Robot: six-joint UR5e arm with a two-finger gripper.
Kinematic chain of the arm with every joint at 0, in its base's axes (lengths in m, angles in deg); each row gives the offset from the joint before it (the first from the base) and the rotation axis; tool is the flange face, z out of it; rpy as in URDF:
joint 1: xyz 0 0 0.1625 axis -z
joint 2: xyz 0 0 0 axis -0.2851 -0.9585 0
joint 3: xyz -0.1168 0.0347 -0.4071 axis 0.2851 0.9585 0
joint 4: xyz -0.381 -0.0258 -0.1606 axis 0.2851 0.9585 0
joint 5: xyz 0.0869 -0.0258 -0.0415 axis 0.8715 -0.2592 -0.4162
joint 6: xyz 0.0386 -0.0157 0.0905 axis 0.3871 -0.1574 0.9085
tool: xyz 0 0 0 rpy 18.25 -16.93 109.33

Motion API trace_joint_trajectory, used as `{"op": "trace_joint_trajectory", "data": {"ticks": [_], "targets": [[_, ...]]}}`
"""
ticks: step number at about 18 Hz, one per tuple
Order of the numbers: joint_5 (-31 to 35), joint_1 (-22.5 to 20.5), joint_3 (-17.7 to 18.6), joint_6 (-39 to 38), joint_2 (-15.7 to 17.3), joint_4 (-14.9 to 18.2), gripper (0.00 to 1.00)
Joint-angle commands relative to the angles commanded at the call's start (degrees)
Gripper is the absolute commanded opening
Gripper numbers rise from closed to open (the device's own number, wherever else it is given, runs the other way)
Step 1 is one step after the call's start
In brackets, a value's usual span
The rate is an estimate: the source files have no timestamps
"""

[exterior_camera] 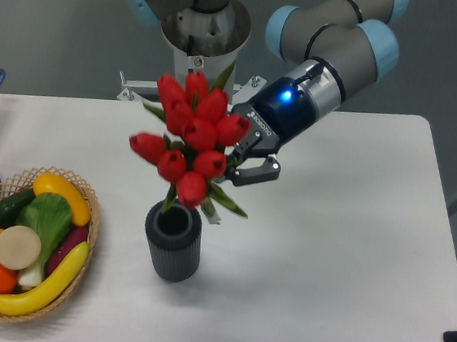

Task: Insert the flowers into the vase
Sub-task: 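Lower the tulip stems down into the grey vase opening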

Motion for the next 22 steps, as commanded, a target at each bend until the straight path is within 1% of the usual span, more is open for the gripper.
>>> {"op": "trace_joint_trajectory", "data": {"ticks": [2,4,7,9,15,17,22], "targets": [[-2.47,0.0,0.17,0.09,-0.26,0.0,0.34],[-2.56,0.18,0.44,0.09,-0.35,0.09,0.34],[-2.56,1.32,1.76,1.23,-0.62,0.09,0.34],[-2.56,1.41,1.76,1.32,-1.67,0.09,0.34],[-1.95,1.41,2.72,1.76,-3.07,0.18,0.34],[-1.95,1.41,3.77,3.16,-4.13,0.09,0.34],[-1.86,1.32,6.94,6.23,-4.75,0.09,0.34]]}}
